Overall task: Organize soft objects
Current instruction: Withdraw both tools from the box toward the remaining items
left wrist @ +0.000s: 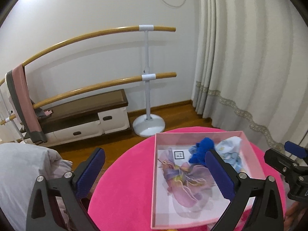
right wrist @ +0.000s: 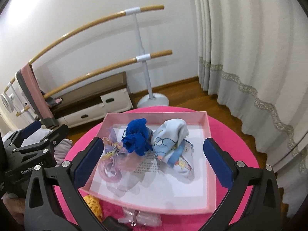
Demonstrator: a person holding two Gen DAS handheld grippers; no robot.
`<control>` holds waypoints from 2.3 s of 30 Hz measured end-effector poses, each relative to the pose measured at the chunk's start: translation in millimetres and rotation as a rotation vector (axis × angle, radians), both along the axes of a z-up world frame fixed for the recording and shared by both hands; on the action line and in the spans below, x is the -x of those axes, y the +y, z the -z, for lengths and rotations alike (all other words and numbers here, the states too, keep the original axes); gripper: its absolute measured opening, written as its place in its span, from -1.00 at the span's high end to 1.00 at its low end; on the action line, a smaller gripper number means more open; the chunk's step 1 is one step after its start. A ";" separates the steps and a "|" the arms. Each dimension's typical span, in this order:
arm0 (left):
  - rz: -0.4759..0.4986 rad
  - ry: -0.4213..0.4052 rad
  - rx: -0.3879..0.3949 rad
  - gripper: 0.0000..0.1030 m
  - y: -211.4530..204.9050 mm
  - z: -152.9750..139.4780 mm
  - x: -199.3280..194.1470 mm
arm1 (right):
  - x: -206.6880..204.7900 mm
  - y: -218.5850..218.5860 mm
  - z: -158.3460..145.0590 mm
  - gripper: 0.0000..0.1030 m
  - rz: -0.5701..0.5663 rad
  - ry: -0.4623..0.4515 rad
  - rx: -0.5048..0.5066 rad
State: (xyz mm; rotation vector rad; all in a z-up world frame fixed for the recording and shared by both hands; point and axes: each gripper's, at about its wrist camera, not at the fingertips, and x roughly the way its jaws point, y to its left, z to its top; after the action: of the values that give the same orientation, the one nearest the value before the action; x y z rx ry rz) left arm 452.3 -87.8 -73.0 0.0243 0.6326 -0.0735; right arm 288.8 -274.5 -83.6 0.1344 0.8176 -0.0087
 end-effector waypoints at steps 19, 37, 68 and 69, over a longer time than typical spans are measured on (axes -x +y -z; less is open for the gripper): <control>0.008 -0.129 0.012 -1.00 31.4 -31.1 198.6 | 113.6 3.3 -59.2 -1.00 0.050 -0.177 0.072; -0.007 -0.138 0.011 -1.00 53.5 -24.0 306.9 | 195.0 3.2 -67.0 -1.00 0.104 -0.228 0.105; 0.069 0.019 -0.007 -1.00 31.9 9.3 282.5 | 184.2 5.4 -28.0 -1.00 0.095 -0.119 0.083; 0.072 0.032 -0.008 -1.00 29.8 13.8 280.7 | 183.4 5.9 -23.1 -1.00 0.090 -0.108 0.082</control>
State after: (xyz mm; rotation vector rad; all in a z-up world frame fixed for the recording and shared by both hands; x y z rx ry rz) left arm 171.7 -58.1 -86.8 0.0537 0.6644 -0.1407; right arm 105.4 -268.6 -60.5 0.0935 0.7015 -0.1188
